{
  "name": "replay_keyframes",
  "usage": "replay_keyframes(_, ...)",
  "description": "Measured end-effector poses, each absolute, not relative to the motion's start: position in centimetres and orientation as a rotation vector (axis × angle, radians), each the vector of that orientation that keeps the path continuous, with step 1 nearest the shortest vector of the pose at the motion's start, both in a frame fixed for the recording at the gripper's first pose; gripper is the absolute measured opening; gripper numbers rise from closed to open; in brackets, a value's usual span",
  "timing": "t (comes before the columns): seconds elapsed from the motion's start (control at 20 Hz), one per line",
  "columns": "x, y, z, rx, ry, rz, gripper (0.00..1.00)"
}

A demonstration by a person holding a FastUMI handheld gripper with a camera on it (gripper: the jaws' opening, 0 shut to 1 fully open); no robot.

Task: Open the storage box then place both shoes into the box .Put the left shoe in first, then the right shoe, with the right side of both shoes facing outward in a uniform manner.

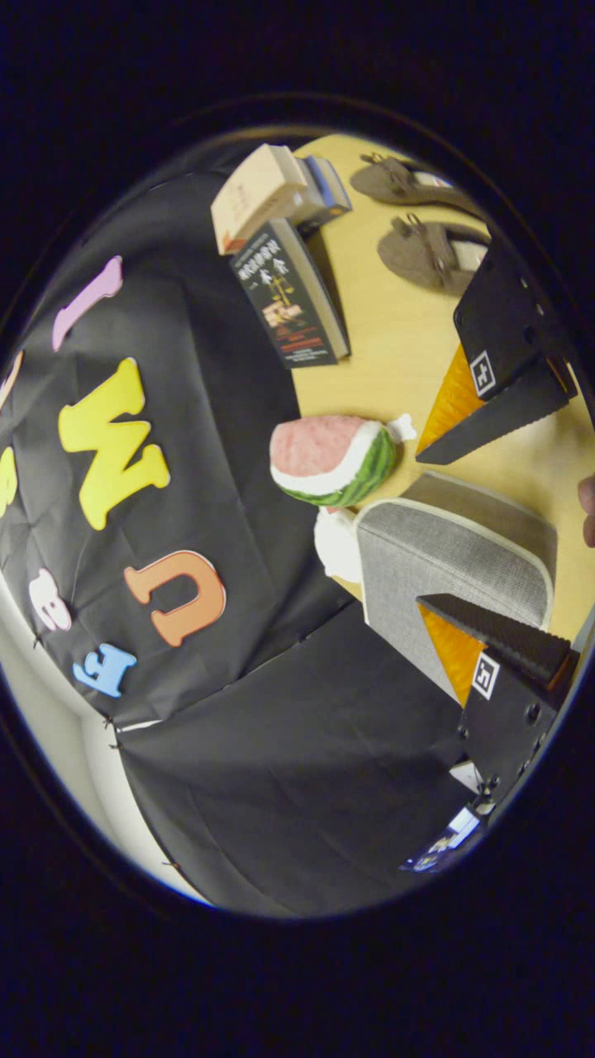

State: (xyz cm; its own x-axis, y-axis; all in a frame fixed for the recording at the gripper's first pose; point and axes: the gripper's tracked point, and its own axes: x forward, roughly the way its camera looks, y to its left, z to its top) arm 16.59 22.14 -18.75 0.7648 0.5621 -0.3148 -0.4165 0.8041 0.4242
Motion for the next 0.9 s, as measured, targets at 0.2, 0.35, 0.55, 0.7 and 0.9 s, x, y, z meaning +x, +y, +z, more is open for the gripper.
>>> replay_keyframes(0.2, 18.0, 23.8, -21.6, 0.455, 0.523, 0.582, 0.96)
replay_keyframes(0.35, 18.4, 25.2, -22.2, 0.532, 0.556, 0.661, 0.96)
replay_keyframes(0.55, 18.0, 26.3, -22.8, 0.646, 0.631, 0.744, 0.97)
replay_keyframes(0.7, 17.5, 27.1, -22.9, 0.719, 0.684, 0.788, 0.9)
replay_keyframes(0.9, 16.9, 26.8, -22.6, 0.786, 0.747, 0.798, 0.7)
